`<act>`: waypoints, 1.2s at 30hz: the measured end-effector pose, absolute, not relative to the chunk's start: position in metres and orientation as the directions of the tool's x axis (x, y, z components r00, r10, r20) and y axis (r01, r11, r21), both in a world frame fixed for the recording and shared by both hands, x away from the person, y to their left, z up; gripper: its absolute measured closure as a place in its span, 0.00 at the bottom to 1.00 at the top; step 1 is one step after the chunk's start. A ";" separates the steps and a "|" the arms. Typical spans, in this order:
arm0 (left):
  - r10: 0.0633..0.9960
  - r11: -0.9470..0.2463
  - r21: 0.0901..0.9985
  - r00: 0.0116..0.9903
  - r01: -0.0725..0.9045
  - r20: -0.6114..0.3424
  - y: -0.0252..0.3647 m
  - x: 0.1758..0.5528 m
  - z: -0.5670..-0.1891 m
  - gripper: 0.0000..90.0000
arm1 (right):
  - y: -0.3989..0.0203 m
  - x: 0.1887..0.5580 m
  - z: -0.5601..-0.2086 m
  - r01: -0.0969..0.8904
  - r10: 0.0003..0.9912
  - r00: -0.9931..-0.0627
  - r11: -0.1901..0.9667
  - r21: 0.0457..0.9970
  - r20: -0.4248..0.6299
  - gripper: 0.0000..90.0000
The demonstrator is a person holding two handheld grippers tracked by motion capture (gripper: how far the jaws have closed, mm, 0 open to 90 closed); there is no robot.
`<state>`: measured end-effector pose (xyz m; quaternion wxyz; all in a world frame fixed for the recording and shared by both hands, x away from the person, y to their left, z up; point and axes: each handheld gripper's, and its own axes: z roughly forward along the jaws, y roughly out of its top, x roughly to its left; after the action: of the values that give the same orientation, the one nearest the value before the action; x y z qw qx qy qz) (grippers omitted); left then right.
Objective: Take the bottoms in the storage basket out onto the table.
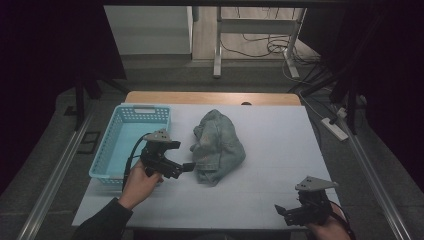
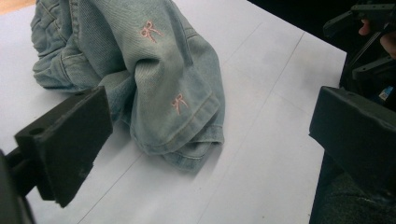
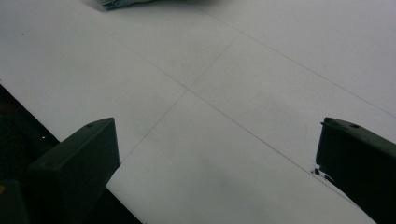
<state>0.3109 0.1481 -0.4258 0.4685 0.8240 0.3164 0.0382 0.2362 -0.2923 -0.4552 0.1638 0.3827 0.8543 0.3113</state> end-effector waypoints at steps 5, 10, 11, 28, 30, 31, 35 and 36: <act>0.566 -0.353 0.798 0.790 0.489 -0.234 0.151 0.308 -0.427 0.00 | -0.292 0.236 -0.455 0.553 0.756 -0.653 0.513 0.657 -0.042 0.00; 0.573 -0.351 0.797 0.786 0.491 -0.232 0.153 0.305 -0.427 0.00 | -0.292 0.236 -0.455 0.551 0.755 -0.654 0.516 0.656 -0.044 0.00; 0.573 -0.352 0.796 0.786 0.492 -0.231 0.154 0.305 -0.427 0.00 | -0.292 0.236 -0.455 0.551 0.755 -0.655 0.516 0.656 -0.044 0.00; 0.570 -0.332 0.792 0.778 0.513 -0.265 0.164 0.296 -0.429 0.01 | -0.292 0.236 -0.455 0.553 0.756 -0.653 0.515 0.655 -0.042 0.00; 0.571 -0.329 0.790 0.775 0.517 -0.269 0.165 0.295 -0.429 0.01 | -0.292 0.236 -0.455 0.554 0.755 -0.654 0.515 0.654 -0.041 0.00; 0.571 -0.331 0.789 0.776 0.518 -0.269 0.165 0.294 -0.430 0.01 | -0.292 0.236 -0.455 0.555 0.756 -0.654 0.515 0.654 -0.041 0.00; 0.575 -0.333 0.784 0.771 0.525 -0.273 0.167 0.292 -0.431 0.01 | -0.292 0.236 -0.455 0.554 0.755 -0.654 0.515 0.654 -0.041 0.00; 0.575 -0.333 0.784 0.771 0.525 -0.273 0.167 0.292 -0.431 0.01 | -0.292 0.236 -0.455 0.555 0.755 -0.654 0.515 0.654 -0.040 0.00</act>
<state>0.2920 0.1675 -0.4305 0.4691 0.8159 0.3370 0.0267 0.2365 -0.2920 -0.4553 0.1622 0.3830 0.8550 0.3096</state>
